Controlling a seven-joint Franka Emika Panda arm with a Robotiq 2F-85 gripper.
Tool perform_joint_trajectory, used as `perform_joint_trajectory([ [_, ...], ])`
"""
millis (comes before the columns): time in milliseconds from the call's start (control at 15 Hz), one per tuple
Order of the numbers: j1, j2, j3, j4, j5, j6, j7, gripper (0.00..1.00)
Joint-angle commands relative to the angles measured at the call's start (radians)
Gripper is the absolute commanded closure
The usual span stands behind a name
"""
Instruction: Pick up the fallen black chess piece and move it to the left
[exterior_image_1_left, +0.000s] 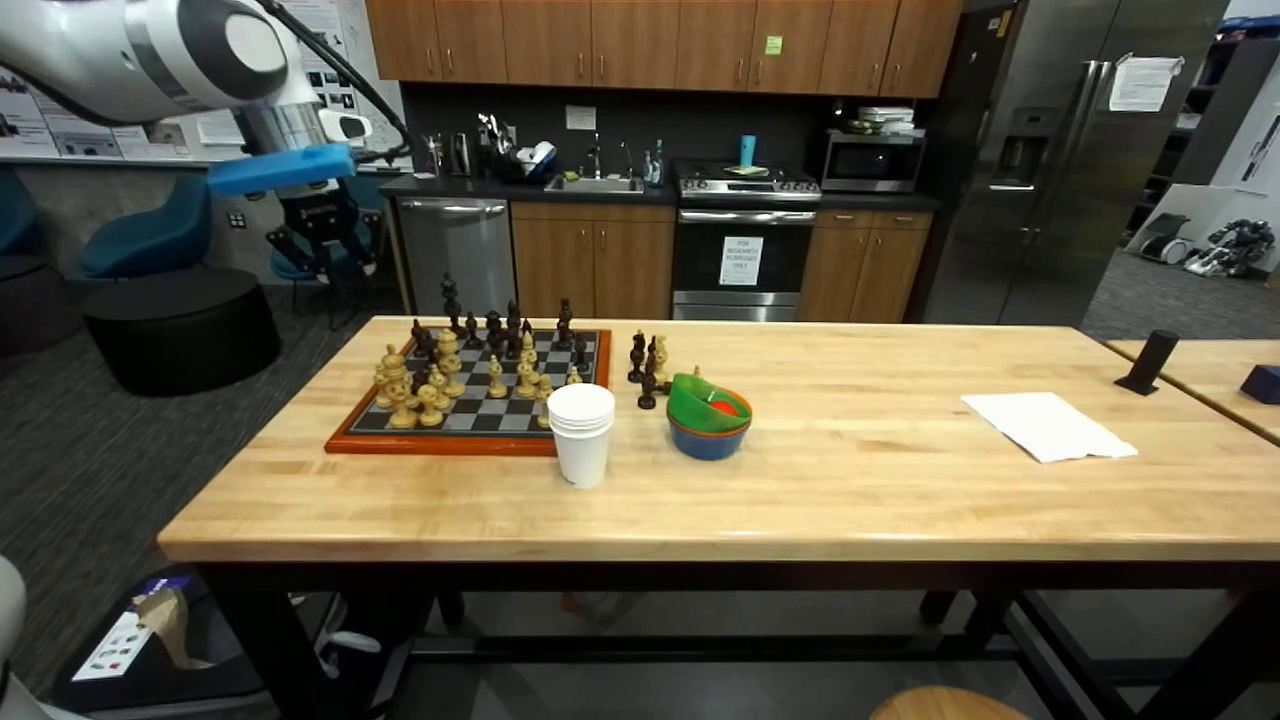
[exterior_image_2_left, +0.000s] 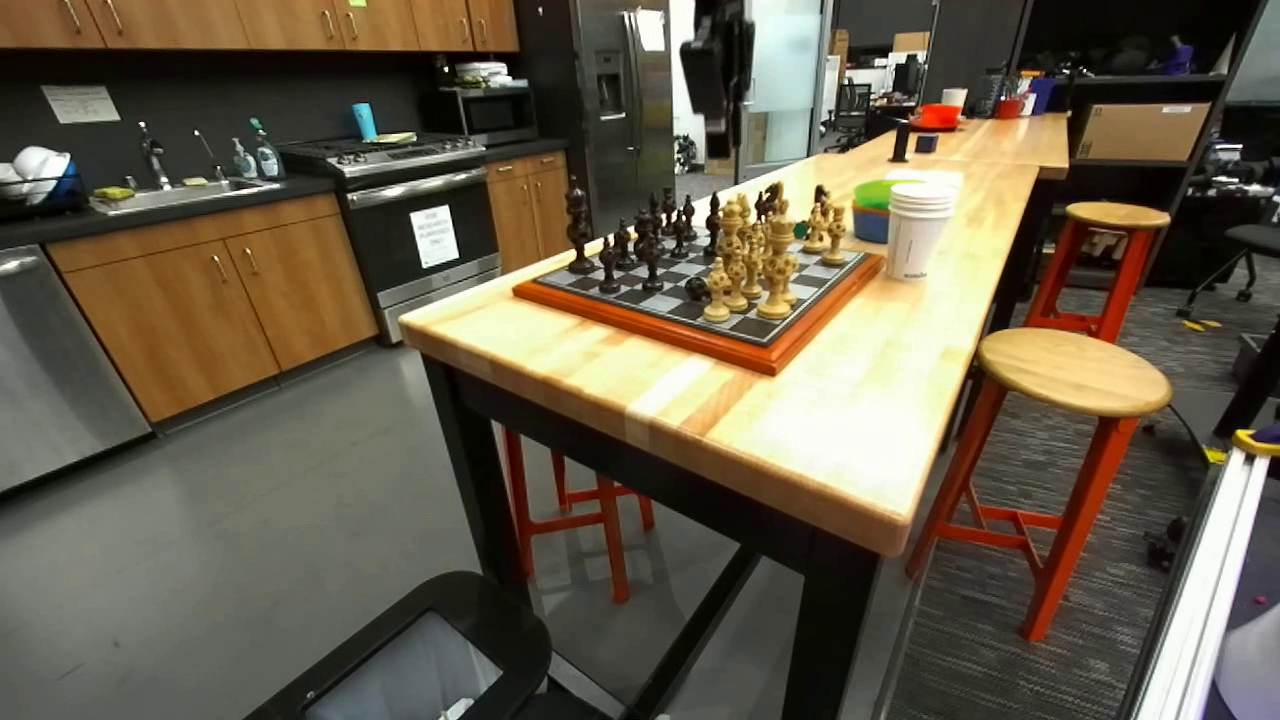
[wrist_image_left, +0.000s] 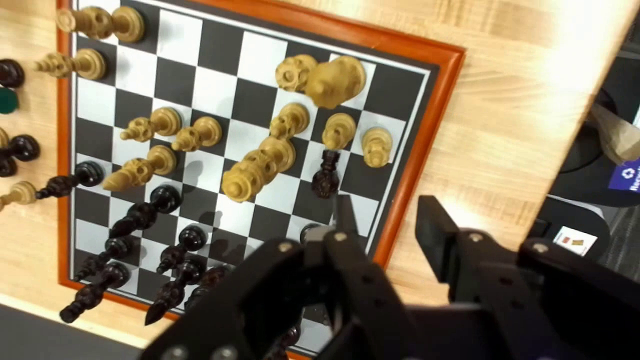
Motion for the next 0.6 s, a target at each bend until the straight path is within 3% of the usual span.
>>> perform_joint_trajectory([
  [0,0.025,-0.244,0.007,-0.109,0.021,-0.098,0.055,0.32],
  [267,0.023,-0.398,-0.042,-0.158,0.021,-0.153,0.022,0.04],
  [533,-0.002,-0.471,-0.163,-0.196,0.0,-0.149,-0.096,0.0],
])
